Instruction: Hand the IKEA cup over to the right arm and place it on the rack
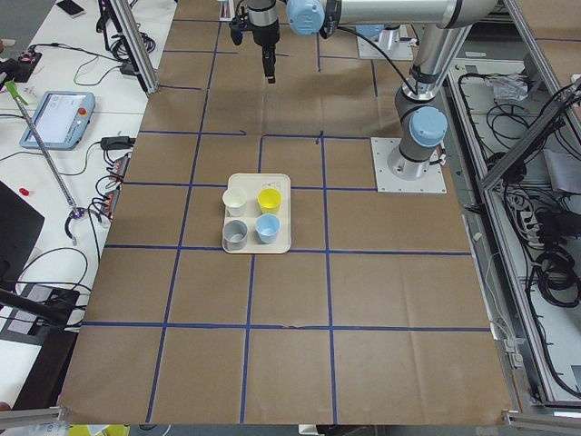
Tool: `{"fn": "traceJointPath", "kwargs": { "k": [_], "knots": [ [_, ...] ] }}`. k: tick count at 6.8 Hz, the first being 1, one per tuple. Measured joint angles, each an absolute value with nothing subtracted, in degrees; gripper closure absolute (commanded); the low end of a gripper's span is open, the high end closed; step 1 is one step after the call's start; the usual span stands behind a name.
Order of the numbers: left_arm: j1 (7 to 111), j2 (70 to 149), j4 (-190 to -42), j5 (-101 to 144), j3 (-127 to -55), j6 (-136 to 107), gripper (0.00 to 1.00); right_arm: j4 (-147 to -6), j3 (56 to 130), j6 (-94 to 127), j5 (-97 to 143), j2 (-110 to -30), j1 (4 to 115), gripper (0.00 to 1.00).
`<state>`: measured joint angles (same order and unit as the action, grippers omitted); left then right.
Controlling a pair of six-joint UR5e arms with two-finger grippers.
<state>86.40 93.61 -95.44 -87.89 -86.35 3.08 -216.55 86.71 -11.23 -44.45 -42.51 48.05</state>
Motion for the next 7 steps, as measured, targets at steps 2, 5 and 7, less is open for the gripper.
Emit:
{"fn": "traceJointPath", "kwargs": {
  "k": [2,5,7],
  "knots": [
    [87.08,93.04,-95.43,-87.48,-86.32,3.1,0.0,-216.6,86.99,-11.17,-44.28,-41.83,47.97,0.53],
    [87.27,92.72,-95.37,-87.85,-86.5,3.24,0.0,-216.56,87.13,-11.16,-43.09,-41.55,47.57,0.53],
    [87.27,92.52,-95.34,-87.95,-86.66,3.34,0.01,-216.56,87.12,-11.1,-42.99,-41.43,47.37,0.53]
  ]
}}
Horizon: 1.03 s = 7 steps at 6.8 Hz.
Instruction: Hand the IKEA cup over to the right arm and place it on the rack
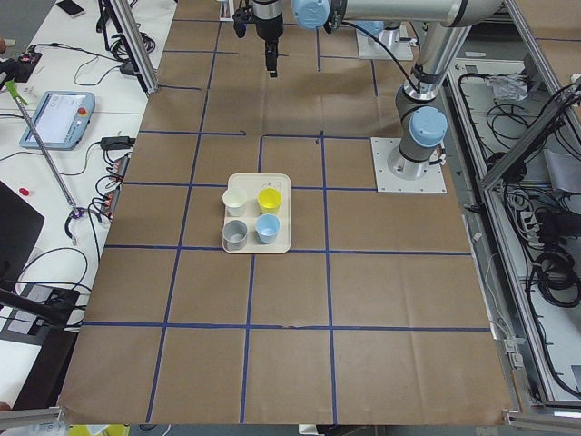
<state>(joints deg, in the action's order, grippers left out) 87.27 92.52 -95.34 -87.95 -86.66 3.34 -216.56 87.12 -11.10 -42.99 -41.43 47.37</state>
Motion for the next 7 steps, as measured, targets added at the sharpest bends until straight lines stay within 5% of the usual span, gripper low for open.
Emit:
{"fn": "traceJointPath", "kwargs": {
  "k": [6,7],
  "knots": [
    [87.26,92.2,-94.98,-88.71,-86.83,3.6,0.01,-216.56,87.06,-11.08,-42.36,-40.45,46.24,0.51],
    [87.22,92.2,-94.92,-89.02,-86.84,3.6,0.0,-216.54,87.01,-11.08,-42.36,-40.14,46.23,0.43]
  ]
}}
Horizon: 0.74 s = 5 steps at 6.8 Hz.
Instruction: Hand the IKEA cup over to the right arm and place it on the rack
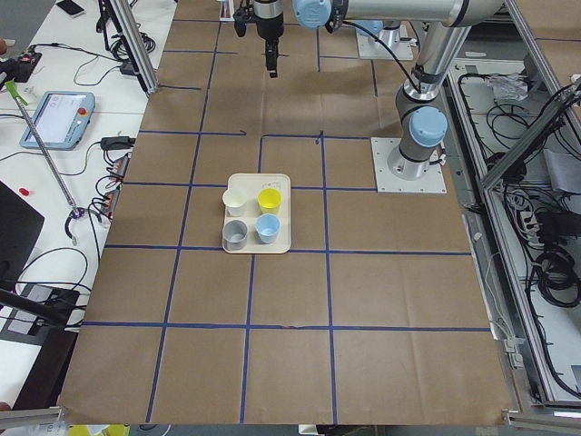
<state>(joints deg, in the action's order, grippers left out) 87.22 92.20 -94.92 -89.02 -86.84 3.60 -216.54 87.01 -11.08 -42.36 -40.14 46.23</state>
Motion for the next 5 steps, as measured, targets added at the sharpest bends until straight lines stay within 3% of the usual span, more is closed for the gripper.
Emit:
{"fn": "traceJointPath", "kwargs": {
  "k": [1,2,5],
  "knots": [
    [87.2,92.2,-94.87,-89.15,-86.84,3.58,0.0,-216.53,86.97,-11.08,-42.32,-40.0,46.23,0.11],
    [87.2,92.17,-94.84,-89.45,-86.84,3.54,0.0,-216.54,86.91,-11.03,-42.24,-40.0,46.24,0.01],
    [87.19,92.17,-93.5,-90.36,-86.98,3.34,0.01,-216.11,86.89,-10.61,-42.54,-40.42,46.29,0.0]
  ]
}}
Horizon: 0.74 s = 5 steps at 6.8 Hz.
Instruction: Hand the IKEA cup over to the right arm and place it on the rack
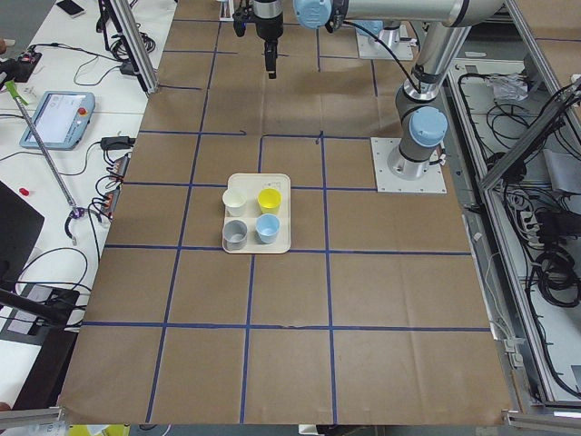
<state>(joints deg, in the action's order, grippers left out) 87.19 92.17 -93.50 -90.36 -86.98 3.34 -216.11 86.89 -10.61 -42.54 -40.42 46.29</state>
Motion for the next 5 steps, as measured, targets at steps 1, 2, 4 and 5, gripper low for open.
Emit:
{"fn": "traceJointPath", "kwargs": {
  "k": [1,2,4,5],
  "knots": [
    [87.19,92.17,-92.53,-90.36,-87.2,3.01,0.0,-215.83,86.91,-10.57,-42.59,-40.53,46.31,0.0],
    [87.19,92.16,-91.77,-90.33,-87.39,2.57,0.01,-215.68,86.9,-10.47,-42.64,-40.73,46.32,0.0],
    [87.19,92.22,-91.24,-90.3,-87.51,2.02,0.0,-212.93,86.98,-10.52,-42.79,-42.76,46.41,0.0],
    [87.19,92.25,-91.23,-90.33,-87.53,1.96,0.0,-209.75,87.1,-10.87,-42.85,-44.64,46.49,0.0]
  ]
}}
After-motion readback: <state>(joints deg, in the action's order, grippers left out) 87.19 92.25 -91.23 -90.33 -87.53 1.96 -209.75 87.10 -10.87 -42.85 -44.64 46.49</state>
